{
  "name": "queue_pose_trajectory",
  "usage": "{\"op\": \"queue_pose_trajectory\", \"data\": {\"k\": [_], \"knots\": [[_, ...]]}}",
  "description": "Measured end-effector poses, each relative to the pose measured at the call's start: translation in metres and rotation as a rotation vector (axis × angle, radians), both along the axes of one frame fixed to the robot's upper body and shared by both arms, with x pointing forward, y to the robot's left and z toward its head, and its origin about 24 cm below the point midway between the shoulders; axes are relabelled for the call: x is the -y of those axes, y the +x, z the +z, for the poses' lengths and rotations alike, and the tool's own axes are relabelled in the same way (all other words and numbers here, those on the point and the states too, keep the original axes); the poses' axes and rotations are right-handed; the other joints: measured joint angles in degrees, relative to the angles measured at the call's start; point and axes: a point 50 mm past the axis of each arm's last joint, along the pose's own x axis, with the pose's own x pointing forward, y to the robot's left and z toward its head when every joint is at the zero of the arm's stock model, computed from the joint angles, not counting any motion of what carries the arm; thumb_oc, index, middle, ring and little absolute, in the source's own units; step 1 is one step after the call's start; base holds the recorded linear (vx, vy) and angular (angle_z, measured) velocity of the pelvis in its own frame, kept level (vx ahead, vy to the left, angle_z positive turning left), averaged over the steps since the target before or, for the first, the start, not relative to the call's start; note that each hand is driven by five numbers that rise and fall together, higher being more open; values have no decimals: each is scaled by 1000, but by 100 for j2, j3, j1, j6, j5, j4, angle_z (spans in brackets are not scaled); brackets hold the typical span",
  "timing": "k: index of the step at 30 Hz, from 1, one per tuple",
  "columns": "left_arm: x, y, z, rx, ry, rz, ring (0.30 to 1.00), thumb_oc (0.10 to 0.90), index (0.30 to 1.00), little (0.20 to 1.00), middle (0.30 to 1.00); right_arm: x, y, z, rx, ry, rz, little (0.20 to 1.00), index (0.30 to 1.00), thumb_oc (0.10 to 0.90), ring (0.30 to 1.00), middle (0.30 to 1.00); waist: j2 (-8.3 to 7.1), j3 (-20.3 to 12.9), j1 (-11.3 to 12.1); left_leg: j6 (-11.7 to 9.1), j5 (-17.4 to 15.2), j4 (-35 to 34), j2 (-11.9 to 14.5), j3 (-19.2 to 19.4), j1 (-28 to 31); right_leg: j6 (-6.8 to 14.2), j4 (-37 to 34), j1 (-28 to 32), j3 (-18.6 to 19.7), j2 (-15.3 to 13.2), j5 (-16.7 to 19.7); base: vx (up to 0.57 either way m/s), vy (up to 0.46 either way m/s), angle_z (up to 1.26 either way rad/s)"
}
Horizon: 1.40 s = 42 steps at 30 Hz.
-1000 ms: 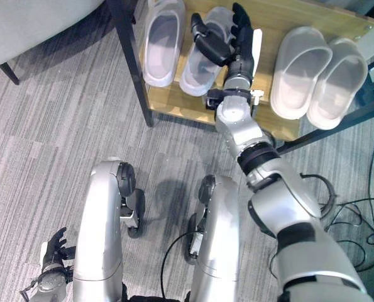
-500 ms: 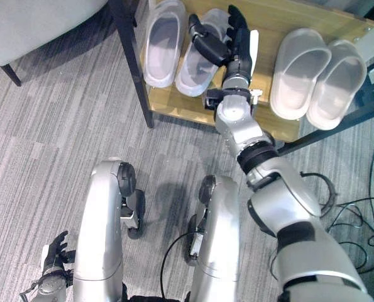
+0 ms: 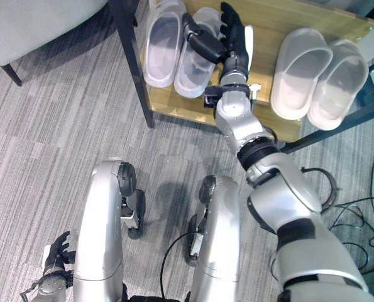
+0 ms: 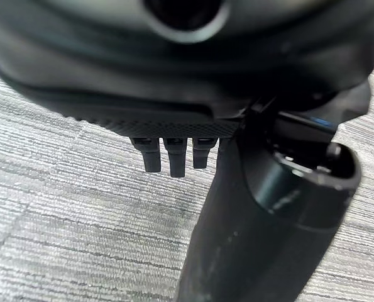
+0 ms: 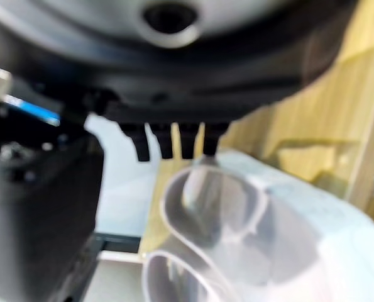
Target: Arrange the slippers neatly on the shoe rack.
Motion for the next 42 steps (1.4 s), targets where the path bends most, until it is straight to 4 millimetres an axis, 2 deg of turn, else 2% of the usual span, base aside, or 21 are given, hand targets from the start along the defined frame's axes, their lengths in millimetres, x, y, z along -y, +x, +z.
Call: {"op": "queue_pose_trajectory", "data": {"k": [15,20,22,25,27,29,31,33,36,37,39,42], "knots": [[-2,-4,-2,-24,18,-7,900,800,900,900,900,4,-1,2,13,-22,-27,900,900,800,900,900,1,0,-19,-2,1,20,-2,13,4,1,47,-14,23,-1,-1,0,0,0],[-2,-4,-2,-23,26,-17,900,800,900,900,900,16,-10,15,107,-86,-78,900,900,800,900,900,2,1,-31,-3,1,19,-7,22,-12,14,48,-31,33,-1,-7,0,0,0],[0,-2,0,-11,37,-38,900,800,900,900,900,25,-20,24,199,-124,-112,900,900,800,900,900,4,2,-30,-3,1,17,-12,27,-13,20,50,-32,36,-2,-9,0,0,0],[4,5,4,32,28,-52,900,800,900,900,900,33,-27,30,260,-66,-146,900,900,800,900,900,6,3,-45,-4,0,14,-11,27,-8,20,53,-33,35,-1,-9,-12,-7,0],[8,10,7,58,28,-71,900,800,900,900,900,40,-31,28,282,-41,-165,900,900,800,900,900,6,3,-38,-4,0,11,-15,28,14,20,53,-15,36,0,-10,-38,-27,2],[9,13,9,75,39,-79,900,800,900,900,900,48,-44,19,318,-21,-147,900,900,800,900,900,6,3,-16,-4,0,8,-27,34,2,25,55,-8,36,-6,-12,-16,-11,2],[10,15,11,85,39,-84,900,800,900,900,900,51,-53,3,321,-51,-141,900,900,800,900,900,4,4,-99,-3,0,2,-39,60,11,37,56,-5,69,-1,-17,-38,-14,3],[11,21,15,121,38,-79,900,800,900,900,900,63,-74,-17,352,-17,-142,900,900,800,900,900,-8,10,-130,-4,0,-15,-72,73,7,79,57,-2,83,-4,-36,-31,-11,8],[10,20,16,124,53,-72,900,800,900,900,900,72,-90,-48,319,-18,-153,900,900,800,900,900,-25,19,-234,-5,0,-11,-101,76,30,81,63,14,94,-4,-37,-35,-18,-2],[11,25,19,137,57,-81,900,800,900,900,900,81,-99,-65,284,-6,-178,900,900,800,900,900,-64,39,-358,-16,-6,-23,-90,90,63,82,71,8,120,18,-37,-71,-35,5],[13,28,22,164,50,-77,900,800,900,900,900,87,-125,-81,297,36,-190,900,900,800,900,900,-78,43,-359,-27,-3,-19,-99,102,79,92,99,33,128,5,-42,-46,-19,1],[18,30,24,198,29,-68,900,800,900,900,900,86,-153,-106,271,40,-184,900,900,800,900,900,-110,55,-649,-35,1,-23,-119,125,104,124,118,31,155,6,-55,-66,-2,0]]}}
